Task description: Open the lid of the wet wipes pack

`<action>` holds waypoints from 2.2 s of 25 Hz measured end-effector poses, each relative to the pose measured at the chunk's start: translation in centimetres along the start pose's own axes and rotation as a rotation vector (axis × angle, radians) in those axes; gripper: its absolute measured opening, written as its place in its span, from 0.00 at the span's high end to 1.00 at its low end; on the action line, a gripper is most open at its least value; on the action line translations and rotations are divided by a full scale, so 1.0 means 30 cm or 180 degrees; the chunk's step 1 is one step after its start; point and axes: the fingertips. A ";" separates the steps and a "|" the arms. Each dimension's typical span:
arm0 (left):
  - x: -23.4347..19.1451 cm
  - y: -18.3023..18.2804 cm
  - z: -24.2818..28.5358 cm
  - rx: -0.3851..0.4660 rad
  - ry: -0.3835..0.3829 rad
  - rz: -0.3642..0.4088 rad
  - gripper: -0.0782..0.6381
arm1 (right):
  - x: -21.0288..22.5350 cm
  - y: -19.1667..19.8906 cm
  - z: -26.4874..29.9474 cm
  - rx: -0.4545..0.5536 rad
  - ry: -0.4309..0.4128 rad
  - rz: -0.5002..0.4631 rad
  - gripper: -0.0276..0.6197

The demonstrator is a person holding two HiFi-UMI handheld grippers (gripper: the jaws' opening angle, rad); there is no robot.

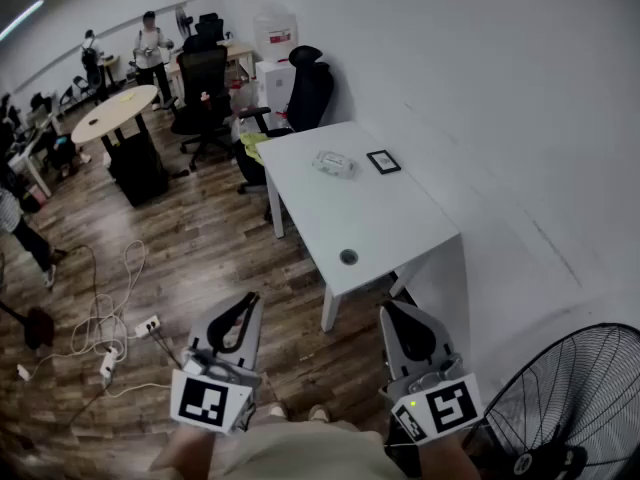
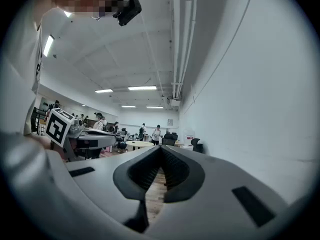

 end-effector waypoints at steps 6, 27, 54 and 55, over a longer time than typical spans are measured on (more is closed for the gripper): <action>0.019 0.004 0.000 0.0010 -0.0029 -0.0100 0.84 | 0.018 0.026 -0.016 -0.0018 -0.0003 0.0035 0.92; 0.034 0.022 0.089 -0.0063 -0.0100 0.0025 0.84 | 0.152 0.054 0.020 0.0175 0.0157 0.0173 0.67; -0.799 0.265 0.853 -0.0297 0.0418 -0.0175 0.84 | 0.322 0.214 1.109 -0.0507 0.0505 0.0109 0.67; -0.838 0.273 0.885 -0.0294 0.0443 -0.0157 0.84 | 0.328 0.223 1.155 -0.0531 0.0541 0.0110 0.67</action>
Point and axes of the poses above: the fingertips, and each gripper's own axes: z forward along the fingers, x to its right, y out of its underside, and after that the axes turned 3 degrees about -x, right-handed
